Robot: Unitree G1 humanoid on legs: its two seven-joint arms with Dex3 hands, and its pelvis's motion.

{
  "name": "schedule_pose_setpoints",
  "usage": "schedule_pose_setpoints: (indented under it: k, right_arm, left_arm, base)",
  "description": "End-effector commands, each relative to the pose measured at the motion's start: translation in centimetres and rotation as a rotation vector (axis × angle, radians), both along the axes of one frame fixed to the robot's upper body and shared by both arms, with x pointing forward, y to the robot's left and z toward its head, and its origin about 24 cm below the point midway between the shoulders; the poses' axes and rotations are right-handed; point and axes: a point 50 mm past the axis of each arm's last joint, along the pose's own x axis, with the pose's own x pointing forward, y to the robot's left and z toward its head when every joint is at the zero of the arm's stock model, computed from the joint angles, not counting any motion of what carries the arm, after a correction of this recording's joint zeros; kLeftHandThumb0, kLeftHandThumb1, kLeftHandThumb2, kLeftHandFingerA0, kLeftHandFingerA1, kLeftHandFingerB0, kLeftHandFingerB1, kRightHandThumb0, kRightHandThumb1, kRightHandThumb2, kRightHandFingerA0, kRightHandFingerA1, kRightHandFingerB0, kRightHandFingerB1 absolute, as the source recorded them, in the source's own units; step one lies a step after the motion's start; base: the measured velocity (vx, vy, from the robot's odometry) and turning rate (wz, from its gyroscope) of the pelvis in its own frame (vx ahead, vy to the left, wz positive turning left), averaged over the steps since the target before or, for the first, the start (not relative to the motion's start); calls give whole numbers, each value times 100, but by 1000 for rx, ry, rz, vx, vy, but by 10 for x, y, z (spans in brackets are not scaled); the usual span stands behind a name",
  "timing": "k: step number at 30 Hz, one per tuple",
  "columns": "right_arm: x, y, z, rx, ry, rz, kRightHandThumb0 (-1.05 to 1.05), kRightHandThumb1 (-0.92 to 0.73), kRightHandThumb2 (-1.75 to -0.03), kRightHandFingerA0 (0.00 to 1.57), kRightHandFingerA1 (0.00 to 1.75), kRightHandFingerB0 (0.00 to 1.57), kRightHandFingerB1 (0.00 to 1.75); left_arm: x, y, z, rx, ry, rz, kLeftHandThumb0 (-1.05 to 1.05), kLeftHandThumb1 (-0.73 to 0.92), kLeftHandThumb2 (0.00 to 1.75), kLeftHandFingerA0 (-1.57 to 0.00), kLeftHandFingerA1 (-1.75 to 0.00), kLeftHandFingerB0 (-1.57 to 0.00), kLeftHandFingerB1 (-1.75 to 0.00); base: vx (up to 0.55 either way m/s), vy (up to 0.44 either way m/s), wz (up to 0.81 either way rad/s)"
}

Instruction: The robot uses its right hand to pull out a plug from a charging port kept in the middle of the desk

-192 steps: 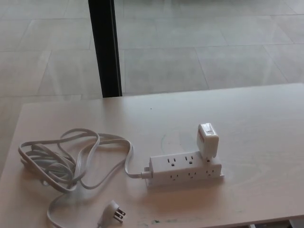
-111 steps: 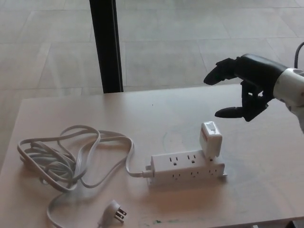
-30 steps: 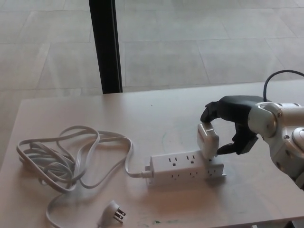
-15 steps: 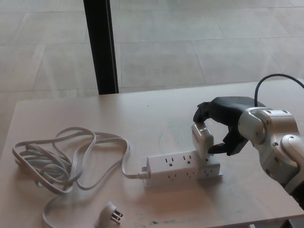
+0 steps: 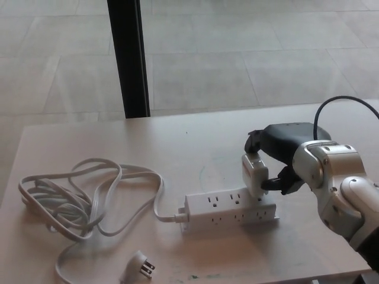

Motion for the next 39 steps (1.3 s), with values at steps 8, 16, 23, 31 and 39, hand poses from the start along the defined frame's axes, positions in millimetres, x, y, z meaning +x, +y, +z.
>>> schedule_pose_setpoints:
  k: [8, 16, 23, 31, 39]
  right_arm:
    - [-16, 11, -44, -76, 97, -25, -45, -85, -76, 76, 153, 61, 62]
    - [-16, 17, -41, -43, 114, -30, -44, -84, -78, 80, 155, 63, 60]
    - [-15, 9, -34, -55, 88, -13, -42, -81, -77, 80, 148, 71, 76]
    - [-18, 0, -22, -36, 31, 33, -38, -72, -82, 88, 169, 80, 102]
    - [-12, -12, -1, 2, -19, 13, -38, -76, -79, 90, 174, 73, 84]
  left_arm:
    - [2, 5, 6, 25, -21, -3, -68, 71, 62, -82, -65, -74, -49]
    - [2, 5, 5, 19, -16, 2, -68, 74, 63, -83, -68, -74, -48]
    - [3, 6, 7, 20, -21, -2, -58, 62, 106, -82, -79, -66, -66]
    - [5, 6, 7, 29, -9, -13, -59, 64, 108, -82, -77, -67, -66]
    - [6, 6, 8, 22, -22, 4, -68, 79, 65, -86, -69, -74, -51]
  base:
    - [0, 0, 0]
    - [0, 0, 0]
    - [0, 0, 0]
    - [0, 0, 0]
    - [0, 0, 0]
